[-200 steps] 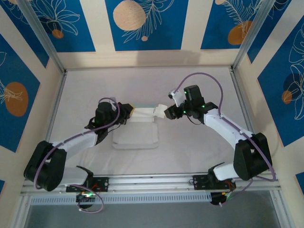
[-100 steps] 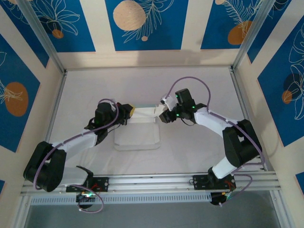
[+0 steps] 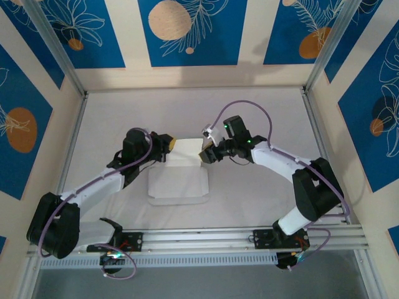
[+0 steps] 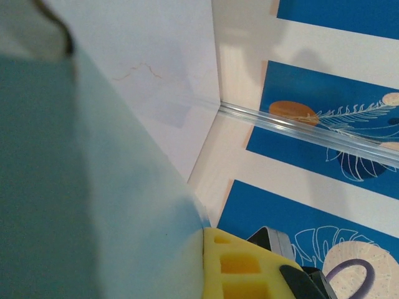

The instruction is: Fold the paper box

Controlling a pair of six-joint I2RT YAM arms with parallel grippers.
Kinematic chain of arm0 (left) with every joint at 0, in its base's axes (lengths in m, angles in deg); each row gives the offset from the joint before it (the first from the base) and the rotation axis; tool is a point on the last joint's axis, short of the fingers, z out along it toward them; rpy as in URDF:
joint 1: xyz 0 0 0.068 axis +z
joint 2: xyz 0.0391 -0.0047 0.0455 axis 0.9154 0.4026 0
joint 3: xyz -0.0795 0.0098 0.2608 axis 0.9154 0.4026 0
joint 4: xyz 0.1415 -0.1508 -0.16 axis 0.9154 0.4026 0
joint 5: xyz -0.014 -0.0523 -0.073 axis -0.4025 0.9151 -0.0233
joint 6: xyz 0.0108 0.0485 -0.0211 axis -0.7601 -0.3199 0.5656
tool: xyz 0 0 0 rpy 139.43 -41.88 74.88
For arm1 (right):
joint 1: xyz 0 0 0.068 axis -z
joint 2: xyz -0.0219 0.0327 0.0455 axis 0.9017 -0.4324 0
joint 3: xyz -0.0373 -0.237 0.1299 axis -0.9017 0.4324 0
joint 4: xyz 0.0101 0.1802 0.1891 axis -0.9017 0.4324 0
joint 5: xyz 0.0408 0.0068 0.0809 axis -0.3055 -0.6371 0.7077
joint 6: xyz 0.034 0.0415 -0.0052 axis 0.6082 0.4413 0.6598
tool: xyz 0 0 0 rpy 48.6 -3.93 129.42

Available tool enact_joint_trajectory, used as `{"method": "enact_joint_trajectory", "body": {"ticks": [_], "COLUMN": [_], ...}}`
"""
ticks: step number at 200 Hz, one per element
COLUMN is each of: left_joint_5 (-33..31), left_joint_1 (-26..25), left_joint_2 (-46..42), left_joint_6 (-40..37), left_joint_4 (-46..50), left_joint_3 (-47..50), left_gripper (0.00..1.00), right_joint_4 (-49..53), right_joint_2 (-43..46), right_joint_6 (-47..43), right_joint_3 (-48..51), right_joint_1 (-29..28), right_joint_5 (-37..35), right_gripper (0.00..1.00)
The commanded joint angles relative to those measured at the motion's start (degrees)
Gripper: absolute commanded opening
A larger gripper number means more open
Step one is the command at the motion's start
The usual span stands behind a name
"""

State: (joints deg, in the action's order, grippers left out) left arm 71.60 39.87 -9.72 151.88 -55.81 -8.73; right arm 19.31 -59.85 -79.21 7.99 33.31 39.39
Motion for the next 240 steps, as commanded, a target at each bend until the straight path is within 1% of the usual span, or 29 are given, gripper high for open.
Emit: {"method": "enact_joint_trajectory", "body": {"ticks": [1, 32, 44, 61, 85, 106, 132, 171, 191, 210, 226, 240], "left_joint_5": [1.9, 2.4, 2.7, 3.1, 4.2, 5.3, 6.6, 6.3, 6.3, 6.4, 6.1, 5.7], "left_joint_1": [-0.7, -0.2, -0.2, -0.1, -0.1, -0.1, -0.2, -0.2, -0.1, -0.1, -0.1, 0.0], "left_joint_2": [0.0, 0.0, 0.0, 0.0, 0.0, -0.3, -1.2, -3.0, -3.7, -4.7, -6.3, -7.8], "left_joint_6": [0.9, -2.7, -3.6, -4.0, -5.0, -7.0, -11.1, -12.2, -12.6, -13.6, -14.5, -14.7], "left_joint_4": [-1.0, 0.0, -0.8, -1.6, -2.3, -2.6, -3.6, -2.9, -2.2, -1.8, -0.4, -0.1], "left_joint_3": [-0.9, -0.3, 0.5, 1.6, 2.0, 1.9, 2.2, 5.2, 7.0, 8.8, 10.3, 11.7], "left_gripper": [0.00, 0.00, 0.00, 0.00, 0.00, 0.00, 0.00, 0.00, 0.00, 0.00, 0.00, 0.00], "right_joint_4": [-1.1, -1.0, -1.7, -1.3, 0.7, 0.0, -2.1, -3.6, -3.2, -0.2, 1.8, 2.4], "right_joint_2": [-1.5, 1.0, 2.7, 3.9, 3.9, 4.7, 7.0, 9.6, 9.8, 9.9, 11.2, 13.5], "right_joint_6": [1.9, -1.6, -3.7, -7.1, -10.1, -10.8, -11.2, -11.7, -13.6, -16.7, -19.6, -24.0], "right_joint_3": [-2.0, 0.8, 2.5, 4.0, 4.5, 6.4, 9.6, 12.0, 12.3, 11.5, 11.3, 12.3], "right_joint_1": [-2.9, -2.4, -2.2, -1.9, -1.4, -1.1, -0.9, -2.6, -3.3, -3.6, -3.4, -3.1], "right_joint_5": [5.3, 8.0, 7.7, 5.4, 1.3, -2.2, -2.1, -7.3, -8.3, -9.8, -11.0, -10.0], "right_gripper": [0.50, 0.54, 0.54, 0.54, 0.50, 0.48, 0.46, 0.46, 0.46, 0.48, 0.51, 0.56]}}
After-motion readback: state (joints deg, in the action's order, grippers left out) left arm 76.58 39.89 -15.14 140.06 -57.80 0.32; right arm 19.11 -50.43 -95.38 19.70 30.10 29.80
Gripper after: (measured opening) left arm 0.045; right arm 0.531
